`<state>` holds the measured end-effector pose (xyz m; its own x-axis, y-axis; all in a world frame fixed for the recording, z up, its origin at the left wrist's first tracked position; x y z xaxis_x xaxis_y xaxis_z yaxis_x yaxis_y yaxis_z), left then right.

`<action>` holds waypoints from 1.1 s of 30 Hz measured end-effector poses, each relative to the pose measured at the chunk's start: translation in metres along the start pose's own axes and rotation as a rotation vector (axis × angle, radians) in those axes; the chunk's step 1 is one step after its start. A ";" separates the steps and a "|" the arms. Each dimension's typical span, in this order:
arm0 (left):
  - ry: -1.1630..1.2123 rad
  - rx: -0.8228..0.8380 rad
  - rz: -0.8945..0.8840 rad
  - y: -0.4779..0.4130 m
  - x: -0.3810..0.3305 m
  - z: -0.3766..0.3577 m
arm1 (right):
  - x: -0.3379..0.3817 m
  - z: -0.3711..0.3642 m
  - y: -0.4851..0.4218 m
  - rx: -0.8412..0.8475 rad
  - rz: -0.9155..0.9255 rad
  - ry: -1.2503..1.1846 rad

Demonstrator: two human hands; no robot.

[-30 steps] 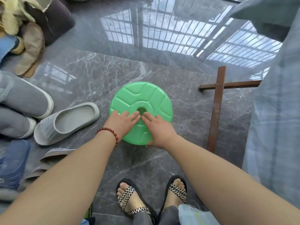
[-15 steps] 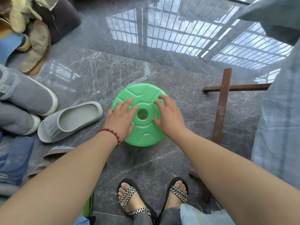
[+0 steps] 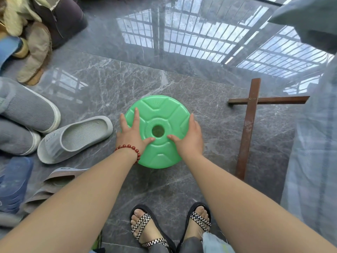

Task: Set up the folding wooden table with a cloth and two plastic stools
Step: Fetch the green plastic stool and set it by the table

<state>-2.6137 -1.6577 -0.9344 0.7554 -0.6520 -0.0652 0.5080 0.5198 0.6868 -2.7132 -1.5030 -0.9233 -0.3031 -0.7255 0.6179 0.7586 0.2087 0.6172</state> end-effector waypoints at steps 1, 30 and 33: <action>-0.039 -0.017 -0.035 -0.004 0.000 0.004 | -0.001 -0.002 0.003 -0.022 -0.019 -0.030; -0.053 -0.031 -0.198 0.105 -0.038 0.146 | 0.140 0.066 0.103 0.126 -0.006 -0.026; 0.021 -0.053 -0.177 0.142 -0.041 0.186 | 0.175 0.090 0.138 0.139 0.024 -0.039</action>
<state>-2.6492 -1.6595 -0.6996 0.6607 -0.7243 -0.1971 0.6544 0.4271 0.6240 -2.7130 -1.5418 -0.6863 -0.3099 -0.6935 0.6504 0.6798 0.3167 0.6615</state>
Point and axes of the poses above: each hand's wrist, its own y-axis away from the middle knuckle, its own z-axis out of the back of the hand, x = y × z, the point moved 4 cm from there along -y, towards the middle knuckle, and after that the axes turned 14 degrees about -y, right-handed, at the moved point
